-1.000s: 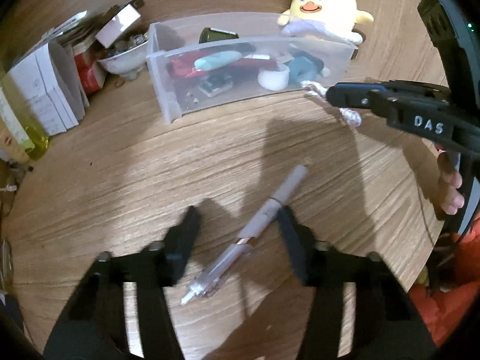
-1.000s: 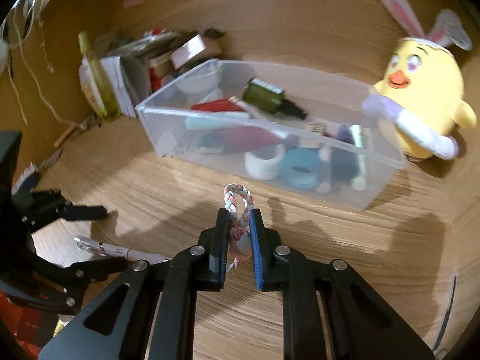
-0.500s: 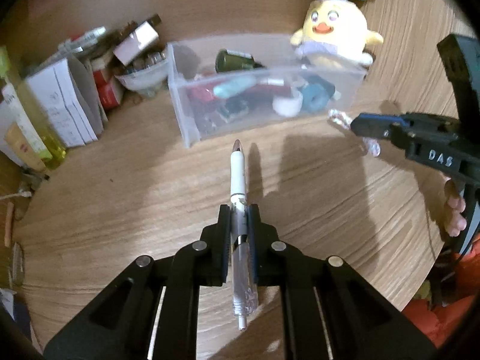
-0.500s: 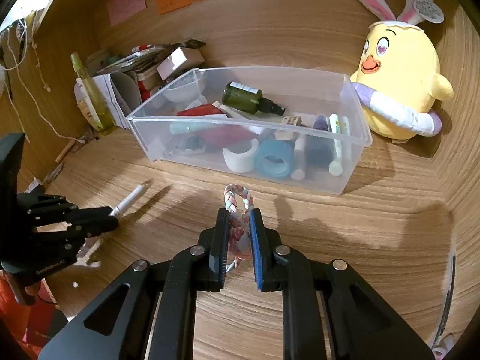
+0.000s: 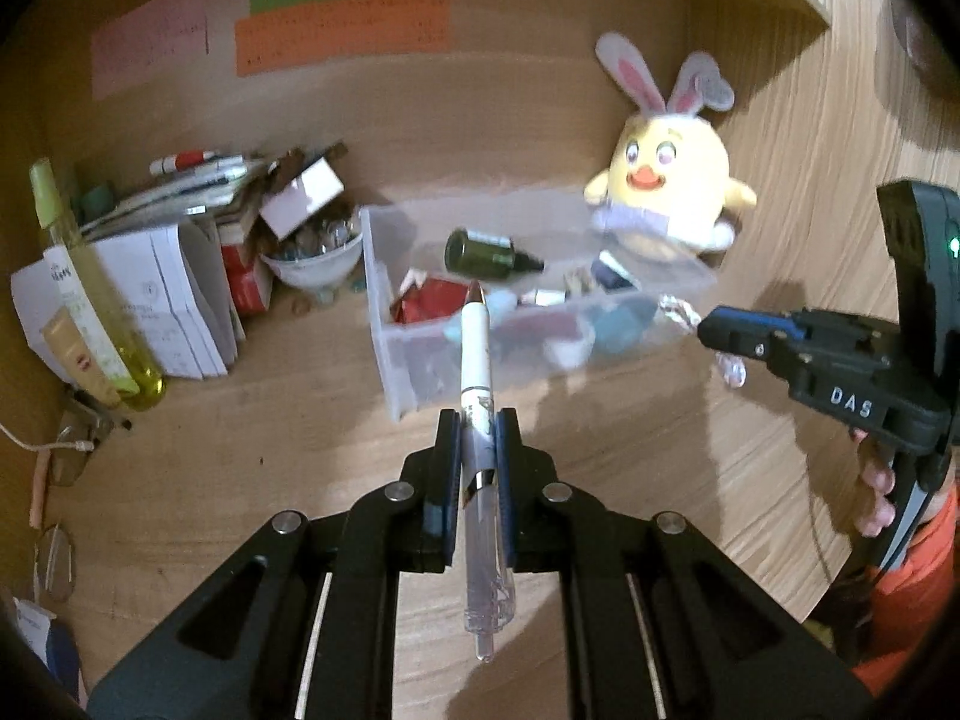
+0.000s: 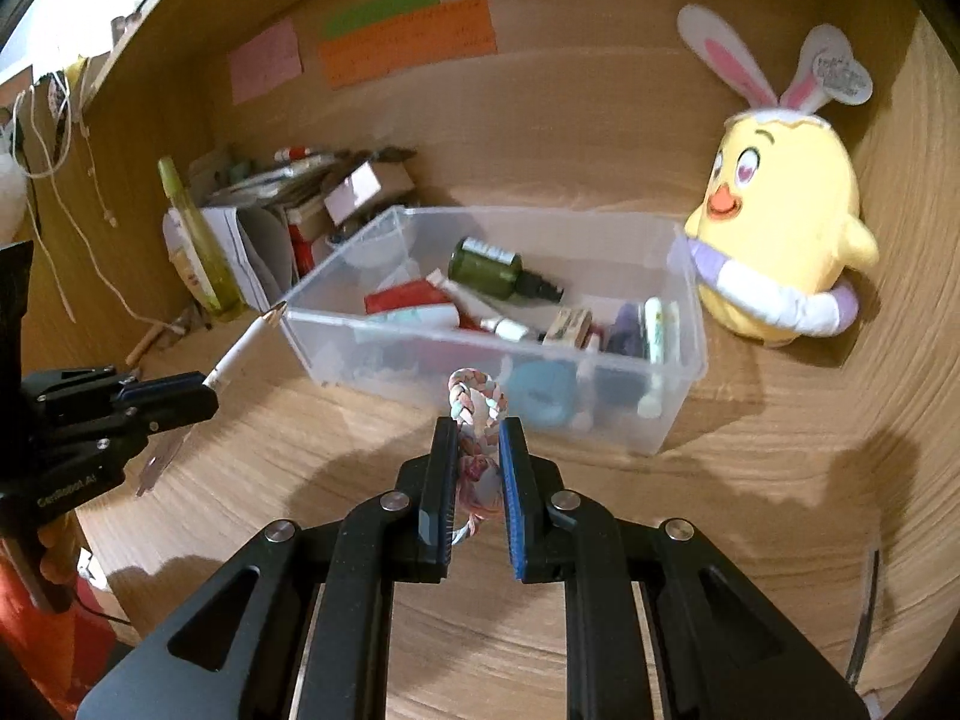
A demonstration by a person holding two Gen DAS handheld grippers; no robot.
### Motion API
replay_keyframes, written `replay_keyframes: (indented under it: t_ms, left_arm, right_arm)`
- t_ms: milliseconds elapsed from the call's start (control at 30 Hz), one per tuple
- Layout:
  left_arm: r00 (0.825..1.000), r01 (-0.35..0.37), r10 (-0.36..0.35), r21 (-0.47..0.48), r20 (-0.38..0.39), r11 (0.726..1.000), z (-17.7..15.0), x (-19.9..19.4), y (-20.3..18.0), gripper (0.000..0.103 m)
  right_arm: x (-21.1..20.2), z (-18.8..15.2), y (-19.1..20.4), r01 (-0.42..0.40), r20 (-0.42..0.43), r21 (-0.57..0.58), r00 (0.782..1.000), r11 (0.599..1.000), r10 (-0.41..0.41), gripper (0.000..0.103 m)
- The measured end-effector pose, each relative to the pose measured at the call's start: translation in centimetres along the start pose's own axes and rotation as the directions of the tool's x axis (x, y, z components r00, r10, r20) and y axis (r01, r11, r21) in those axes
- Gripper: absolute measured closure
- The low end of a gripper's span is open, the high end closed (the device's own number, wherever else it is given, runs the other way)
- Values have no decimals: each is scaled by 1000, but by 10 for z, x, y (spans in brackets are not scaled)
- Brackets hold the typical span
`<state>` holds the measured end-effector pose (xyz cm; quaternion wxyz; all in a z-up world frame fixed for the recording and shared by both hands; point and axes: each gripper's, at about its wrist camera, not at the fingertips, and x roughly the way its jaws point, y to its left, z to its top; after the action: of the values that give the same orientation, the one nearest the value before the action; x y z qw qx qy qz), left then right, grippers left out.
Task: Organize objects
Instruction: 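Carry the pen and bracelet into the clear bin and release both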
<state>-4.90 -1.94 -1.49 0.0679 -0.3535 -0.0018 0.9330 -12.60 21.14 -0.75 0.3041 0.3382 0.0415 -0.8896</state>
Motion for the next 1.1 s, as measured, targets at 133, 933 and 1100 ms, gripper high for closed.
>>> replay_keyframes:
  t_ms: [133,933,1100]
  left_arm:
    - [999,2,-2,-1,45,1000,14,-5,-3,93]
    - [995,30,-28,-21,100,999,88,32,-12,93]
    - [997,25,-21,-44,80,999,99,50,-9,93]
  right_arm:
    - [-8,9,-5,5,32,8,999,1000,-6,91]
    - [-10,65,-23,54,134,-17,990,998,-51,90]
    - [-1,75,-24,59,133,-24,990,998,-55,90]
